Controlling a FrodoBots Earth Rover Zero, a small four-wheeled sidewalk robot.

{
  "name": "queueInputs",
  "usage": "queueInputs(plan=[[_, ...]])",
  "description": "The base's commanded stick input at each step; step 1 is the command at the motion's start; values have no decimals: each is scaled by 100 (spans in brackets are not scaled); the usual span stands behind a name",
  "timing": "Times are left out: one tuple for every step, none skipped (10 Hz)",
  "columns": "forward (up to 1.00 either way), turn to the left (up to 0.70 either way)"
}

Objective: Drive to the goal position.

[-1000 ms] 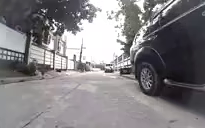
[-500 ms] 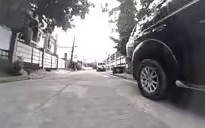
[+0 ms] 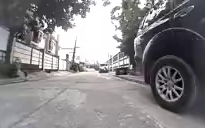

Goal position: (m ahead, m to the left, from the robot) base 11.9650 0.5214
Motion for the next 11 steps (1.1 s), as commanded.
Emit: queueInputs(plan=[[100,0],[100,-16],[100,-40],[100,-26],[100,-4],[100,0],[100,0],[100,0],[100,0],[100,0],[100,0]])
